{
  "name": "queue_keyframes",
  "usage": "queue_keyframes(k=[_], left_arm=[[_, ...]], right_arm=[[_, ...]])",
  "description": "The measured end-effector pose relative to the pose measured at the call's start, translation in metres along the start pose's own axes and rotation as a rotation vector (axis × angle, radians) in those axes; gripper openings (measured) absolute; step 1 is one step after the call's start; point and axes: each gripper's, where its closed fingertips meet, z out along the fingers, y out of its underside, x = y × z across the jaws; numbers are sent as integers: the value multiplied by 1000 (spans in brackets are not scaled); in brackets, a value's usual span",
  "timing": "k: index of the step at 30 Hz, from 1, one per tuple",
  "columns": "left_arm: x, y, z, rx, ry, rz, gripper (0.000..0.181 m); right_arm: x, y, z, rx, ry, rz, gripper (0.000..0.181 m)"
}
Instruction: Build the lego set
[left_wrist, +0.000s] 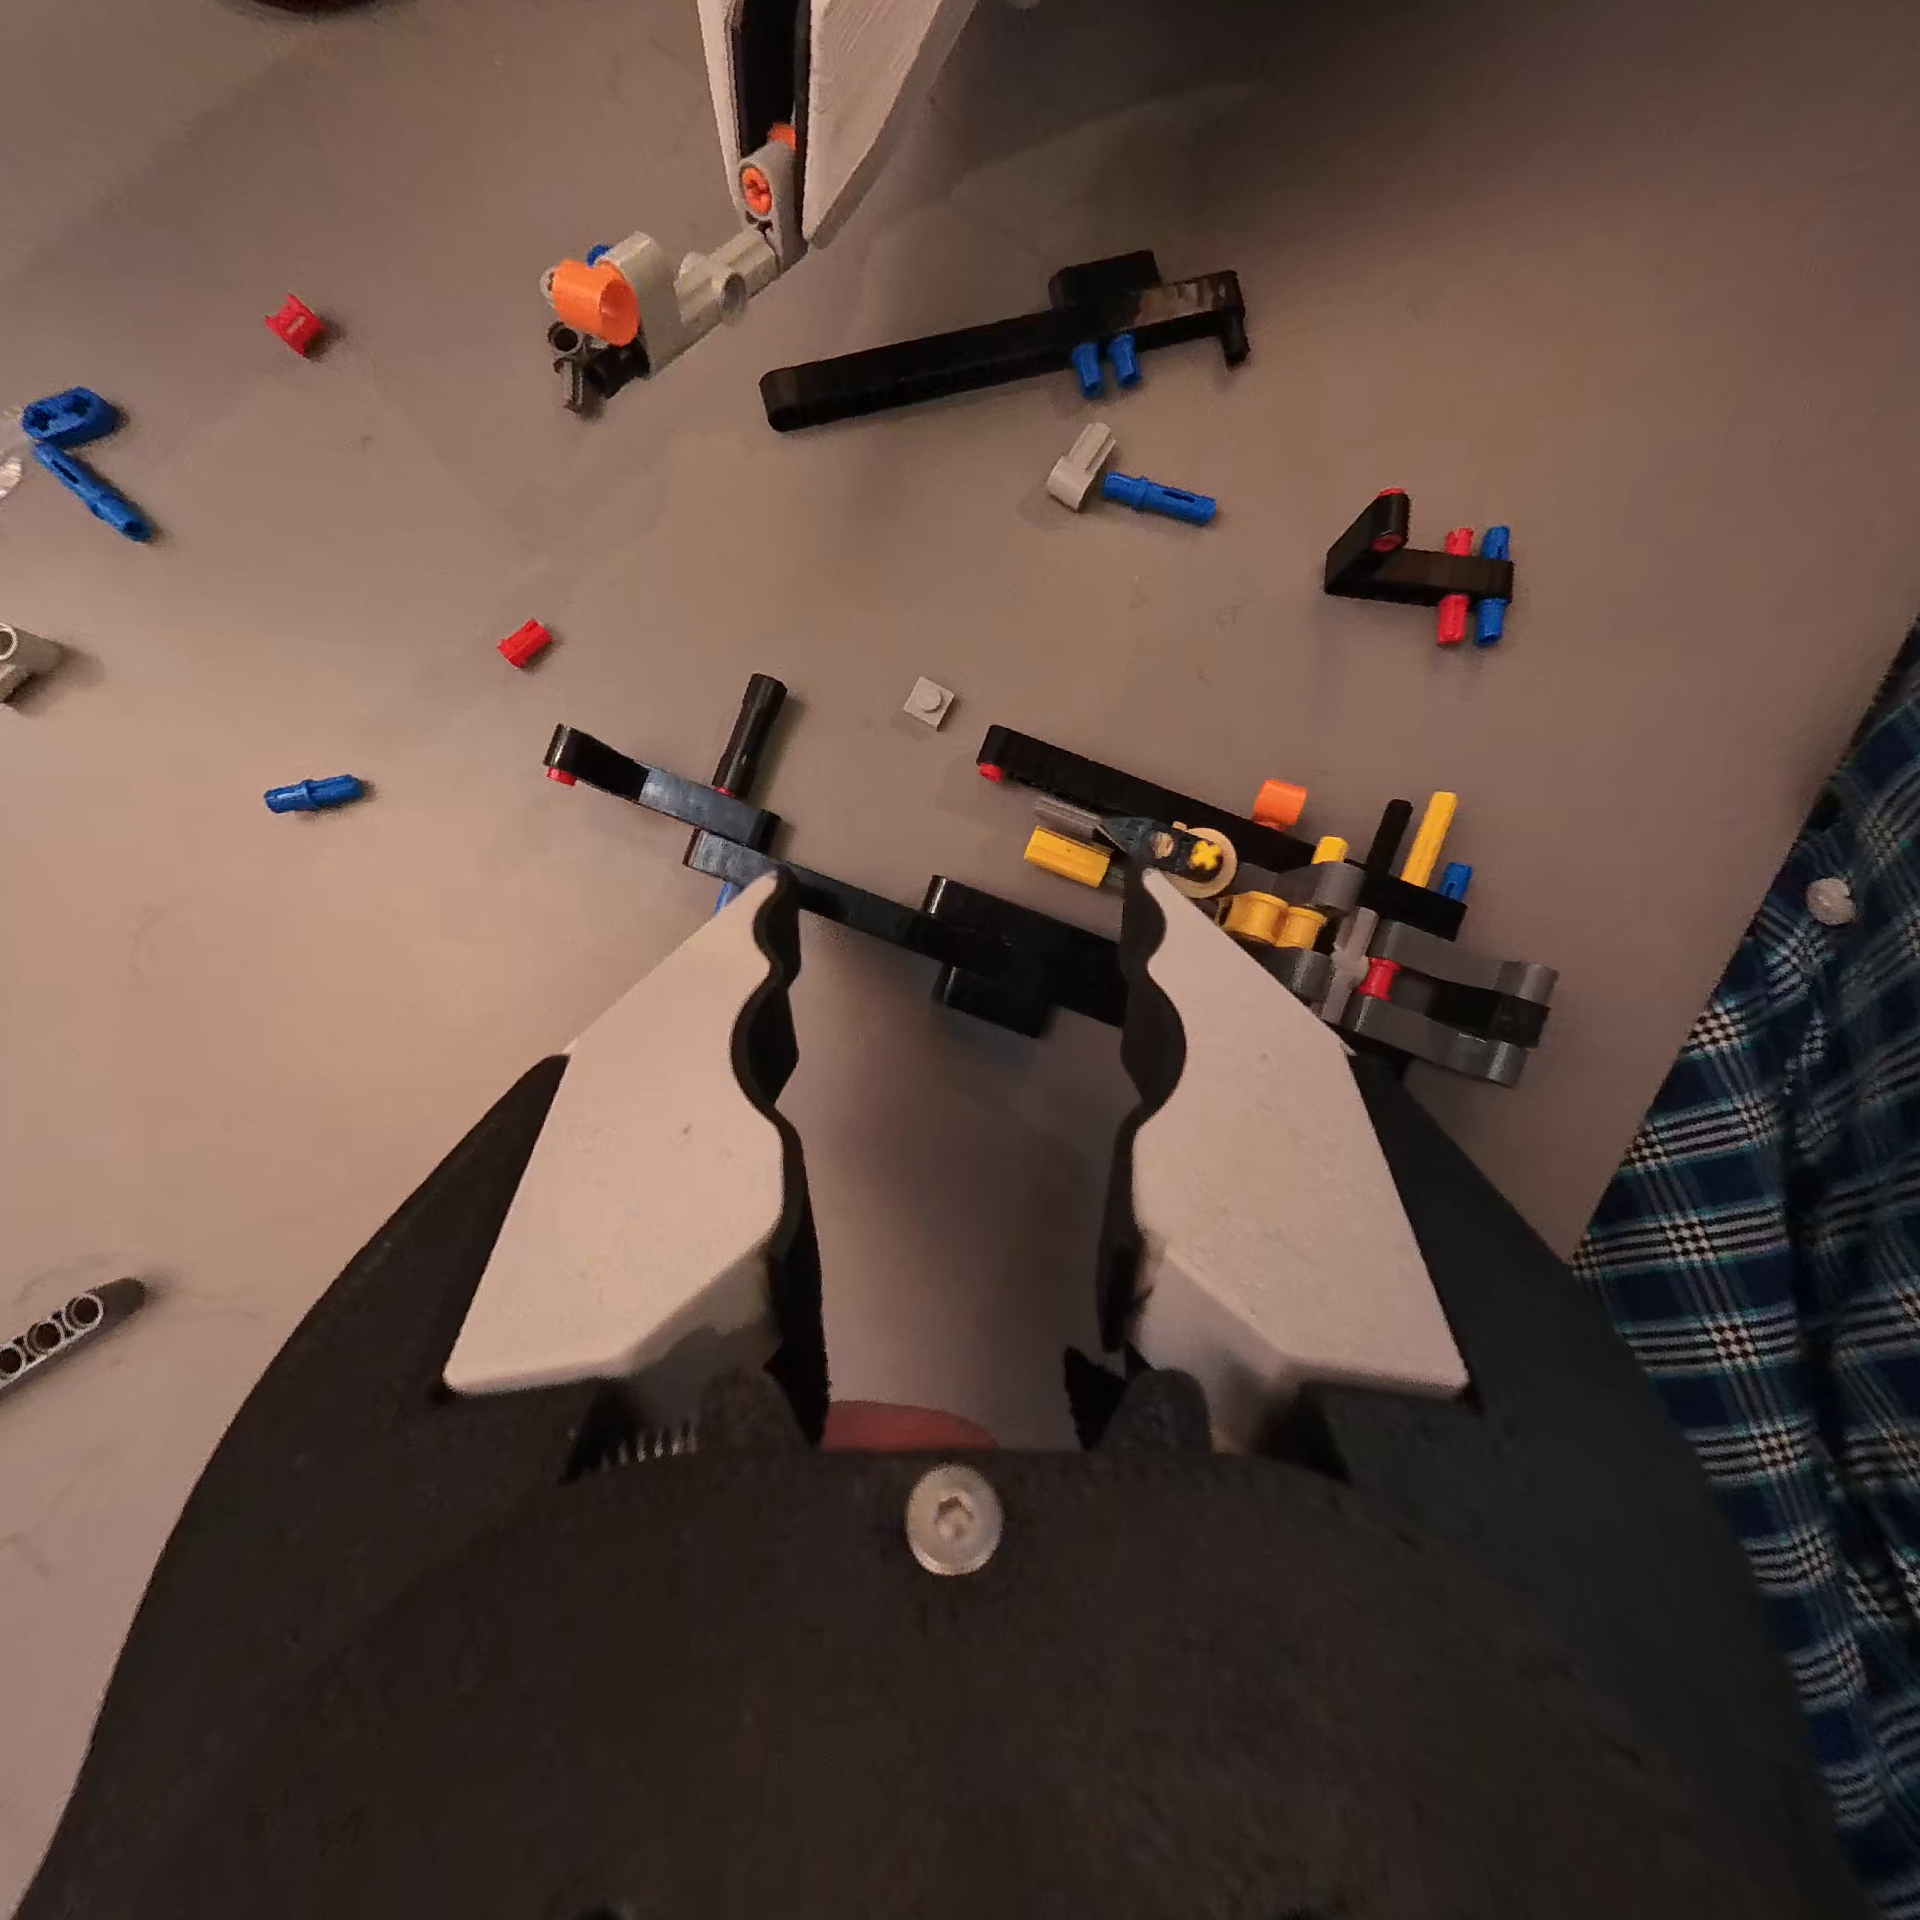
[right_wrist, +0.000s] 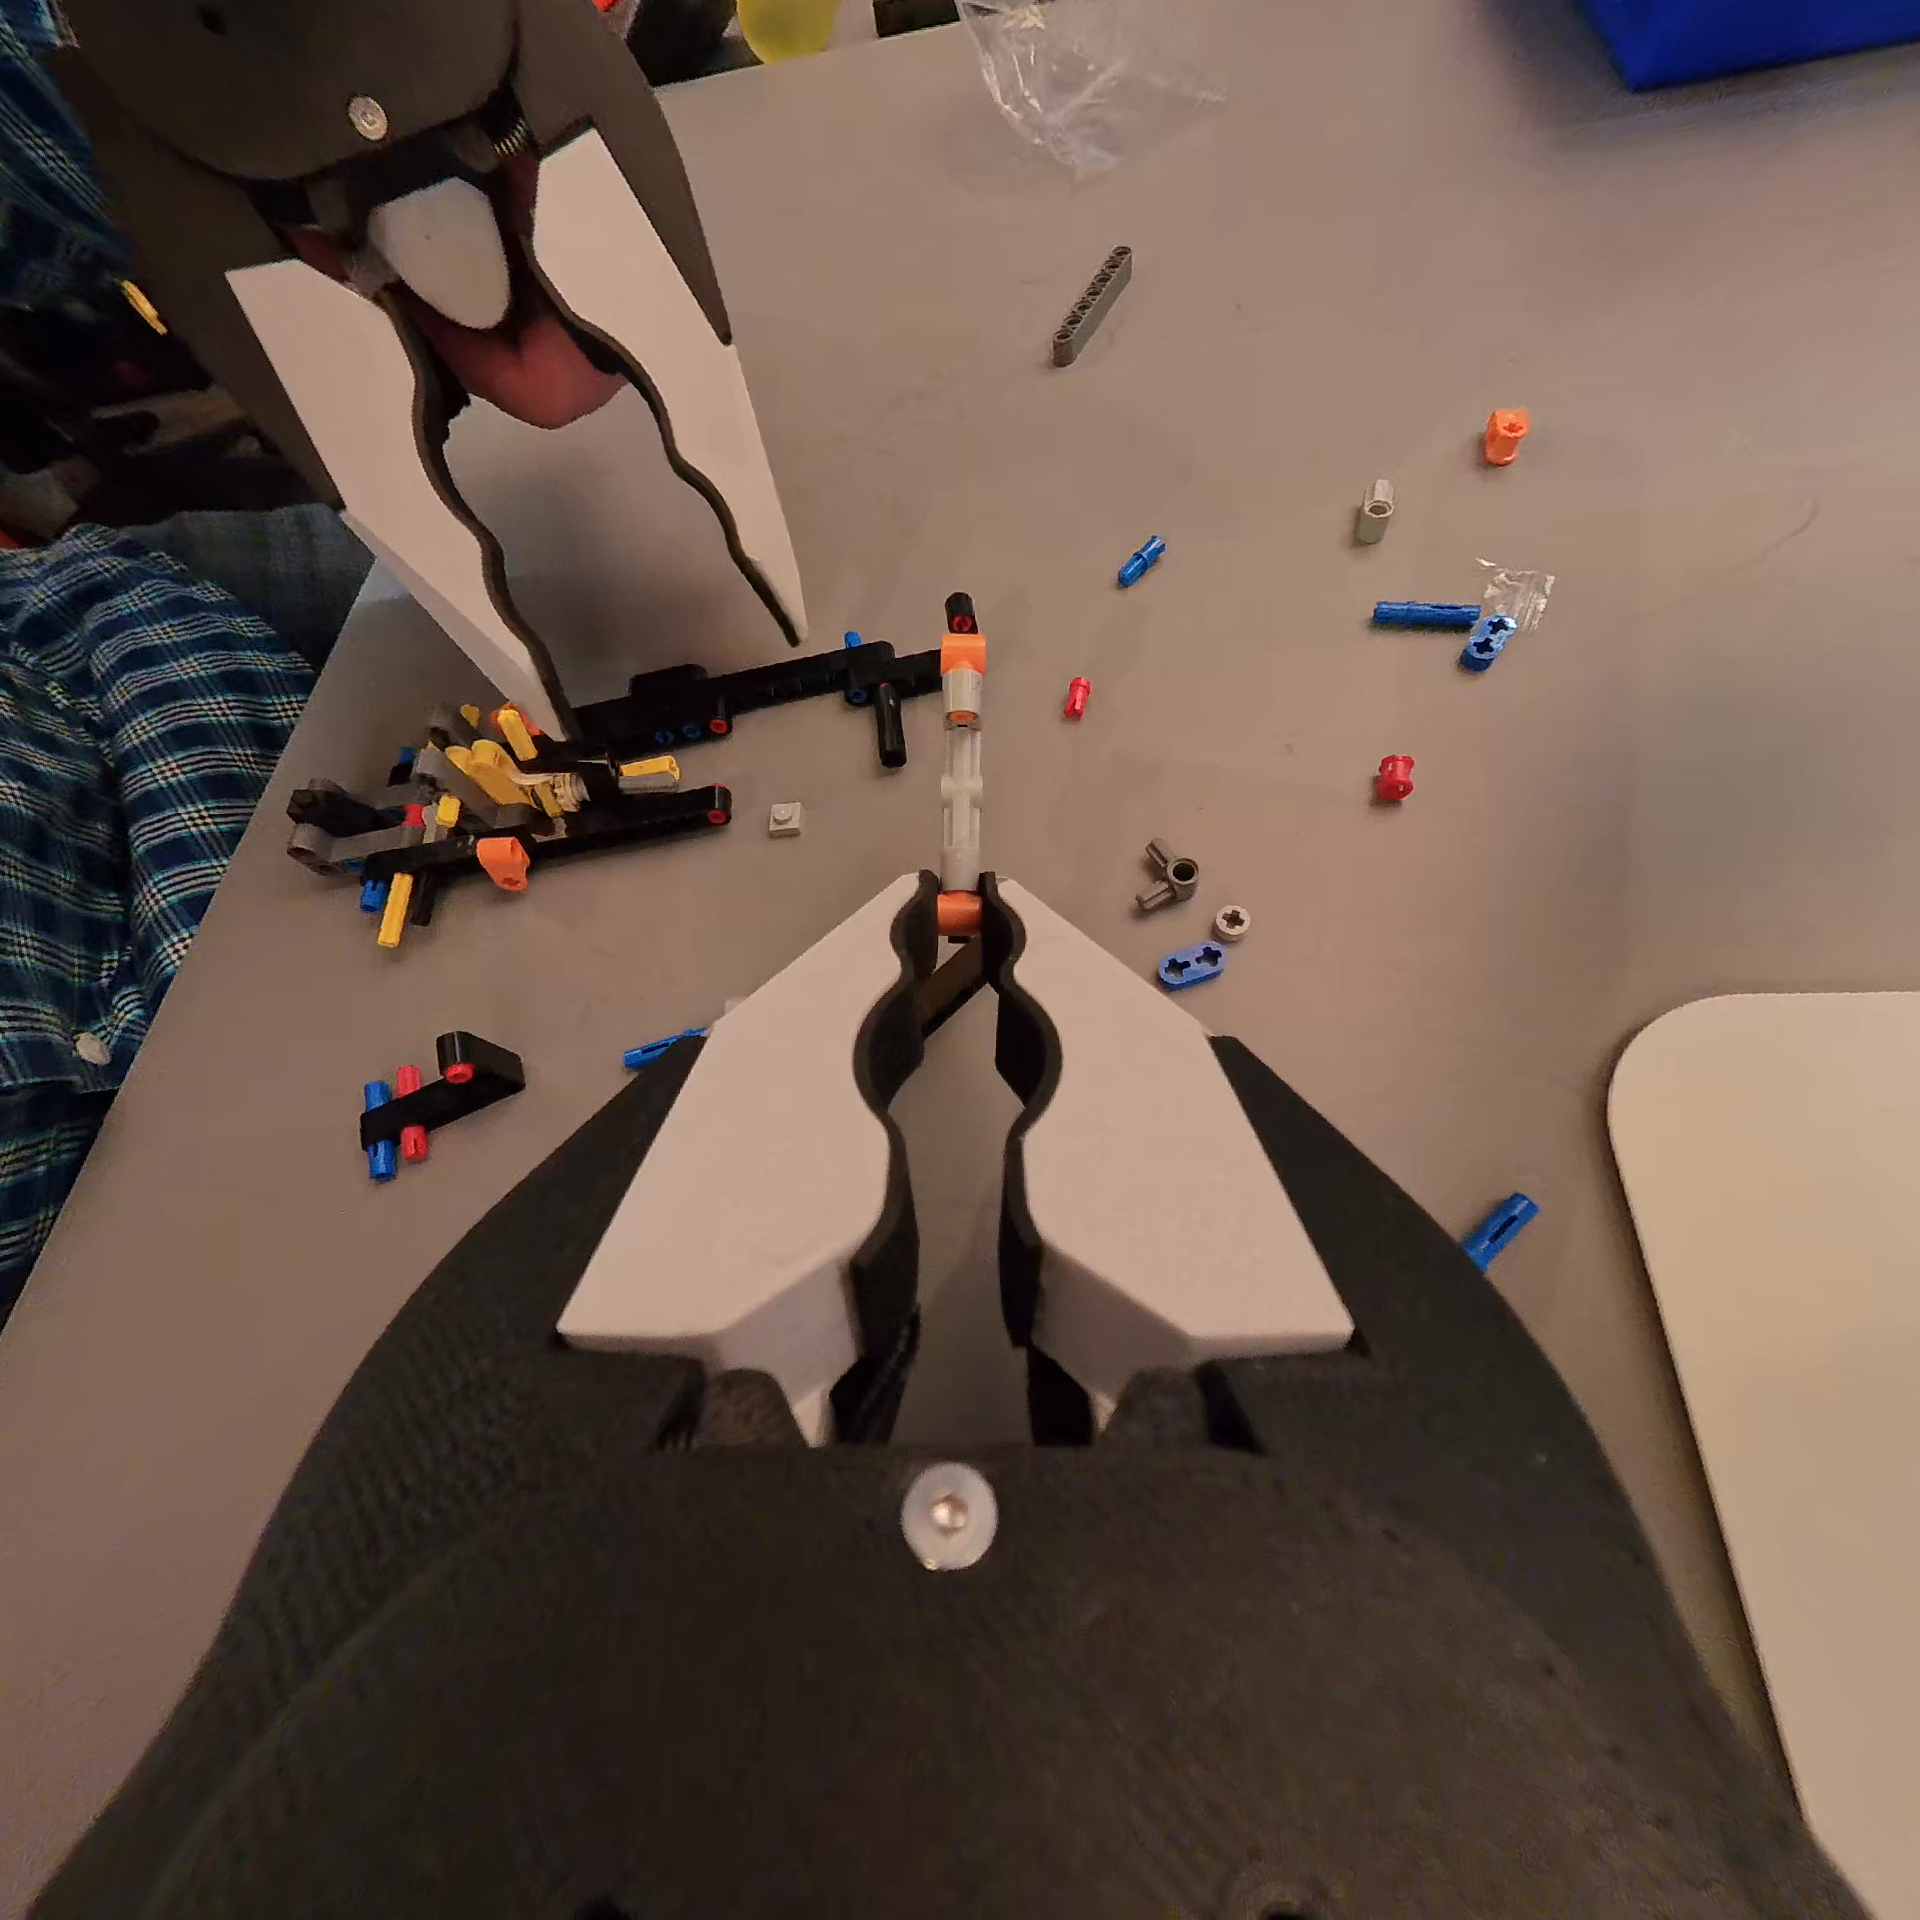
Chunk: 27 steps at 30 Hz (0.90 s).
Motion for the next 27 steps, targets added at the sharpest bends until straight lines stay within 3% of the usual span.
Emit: queue_keyframes(k=[27], left_arm=[[11, 11, -4, -17, 11, -24, 53]], right_arm=[[-13, -6, 0, -18, -23, -46, 5]])
